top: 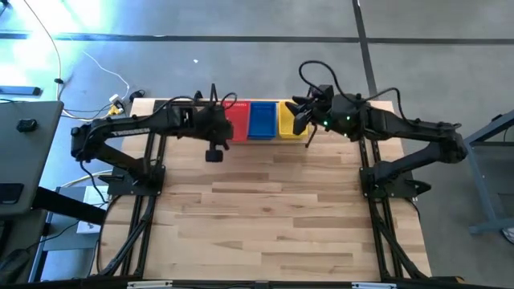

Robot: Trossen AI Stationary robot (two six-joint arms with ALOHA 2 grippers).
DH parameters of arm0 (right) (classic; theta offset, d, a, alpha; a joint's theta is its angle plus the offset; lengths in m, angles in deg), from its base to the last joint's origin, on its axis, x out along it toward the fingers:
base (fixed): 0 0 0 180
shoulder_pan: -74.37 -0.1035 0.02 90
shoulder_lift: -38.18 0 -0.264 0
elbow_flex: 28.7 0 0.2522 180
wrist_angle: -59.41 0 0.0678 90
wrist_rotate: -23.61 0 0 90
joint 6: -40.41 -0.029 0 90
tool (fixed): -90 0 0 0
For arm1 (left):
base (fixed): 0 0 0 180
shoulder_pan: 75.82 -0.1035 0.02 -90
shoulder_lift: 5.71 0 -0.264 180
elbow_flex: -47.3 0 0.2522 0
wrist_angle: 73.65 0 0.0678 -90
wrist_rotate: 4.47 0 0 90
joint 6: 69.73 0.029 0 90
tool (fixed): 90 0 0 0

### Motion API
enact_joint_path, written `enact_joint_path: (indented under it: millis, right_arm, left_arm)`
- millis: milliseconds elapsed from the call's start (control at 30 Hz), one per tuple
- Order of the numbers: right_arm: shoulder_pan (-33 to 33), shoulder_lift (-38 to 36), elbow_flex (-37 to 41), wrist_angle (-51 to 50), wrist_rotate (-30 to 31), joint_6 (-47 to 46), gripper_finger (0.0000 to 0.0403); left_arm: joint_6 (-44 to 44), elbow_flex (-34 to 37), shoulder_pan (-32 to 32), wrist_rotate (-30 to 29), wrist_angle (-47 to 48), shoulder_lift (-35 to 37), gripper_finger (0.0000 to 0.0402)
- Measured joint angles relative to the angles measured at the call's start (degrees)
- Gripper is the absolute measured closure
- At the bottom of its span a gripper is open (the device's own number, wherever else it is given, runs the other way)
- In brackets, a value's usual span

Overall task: Stack baskets on shelf by color
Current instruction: Stack the red bin on top of the red bin on the shelf

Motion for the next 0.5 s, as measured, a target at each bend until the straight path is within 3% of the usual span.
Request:
enact_joint_path:
  millis: [500]
  right_arm:
    - [8.1, -1.1, 0.0, -0.2, -9.1, 2.3, 0.0257]
  left_arm:
    - [4.1, -0.1, -8.9, 5.6, -1.0, -3.7, 0.0401]
